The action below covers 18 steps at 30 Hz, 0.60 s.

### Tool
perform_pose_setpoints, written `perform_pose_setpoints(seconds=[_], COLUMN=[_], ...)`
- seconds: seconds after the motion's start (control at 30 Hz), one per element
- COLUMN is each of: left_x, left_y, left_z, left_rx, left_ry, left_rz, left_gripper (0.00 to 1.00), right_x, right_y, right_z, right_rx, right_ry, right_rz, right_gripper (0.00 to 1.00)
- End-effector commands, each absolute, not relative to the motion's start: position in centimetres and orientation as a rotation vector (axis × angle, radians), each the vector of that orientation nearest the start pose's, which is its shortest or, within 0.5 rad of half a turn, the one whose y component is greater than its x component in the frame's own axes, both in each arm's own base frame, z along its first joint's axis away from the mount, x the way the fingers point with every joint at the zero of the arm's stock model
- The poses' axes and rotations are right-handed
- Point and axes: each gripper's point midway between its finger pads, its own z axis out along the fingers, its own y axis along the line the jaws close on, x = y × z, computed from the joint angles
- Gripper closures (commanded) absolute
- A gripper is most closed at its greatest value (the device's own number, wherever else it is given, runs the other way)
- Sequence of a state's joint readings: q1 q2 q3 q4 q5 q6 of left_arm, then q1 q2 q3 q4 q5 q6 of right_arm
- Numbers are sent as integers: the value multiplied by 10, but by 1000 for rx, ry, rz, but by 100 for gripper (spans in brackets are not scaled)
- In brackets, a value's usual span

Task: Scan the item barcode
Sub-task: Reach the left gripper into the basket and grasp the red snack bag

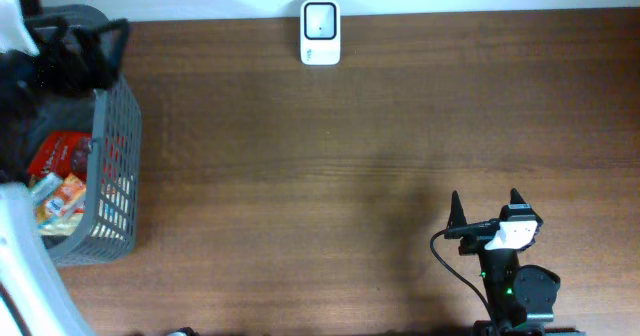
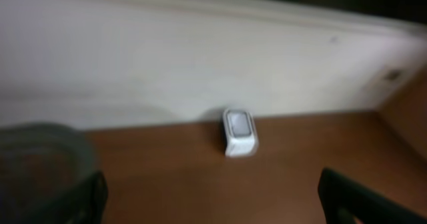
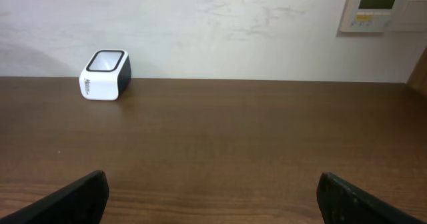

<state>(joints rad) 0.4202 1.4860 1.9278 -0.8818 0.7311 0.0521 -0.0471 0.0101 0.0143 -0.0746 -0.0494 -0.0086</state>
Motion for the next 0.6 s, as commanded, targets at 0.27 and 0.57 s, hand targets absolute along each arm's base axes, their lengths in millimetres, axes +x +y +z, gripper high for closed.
perform_pose_setpoints(seconds=[0.27, 0.57], left_x=[370, 366], left_y=[240, 247], left_z=[377, 201], left_rx=[-557, -700], left_ry=[2195, 2626], left_rz=[294, 204], left_gripper=[1, 1], right_x=[246, 246], right_y=[-4, -4], right_z=[157, 157], right_rx=[-11, -10], right_ry=[1644, 1644], right_rz=[-6, -6], right_gripper=[1, 1])
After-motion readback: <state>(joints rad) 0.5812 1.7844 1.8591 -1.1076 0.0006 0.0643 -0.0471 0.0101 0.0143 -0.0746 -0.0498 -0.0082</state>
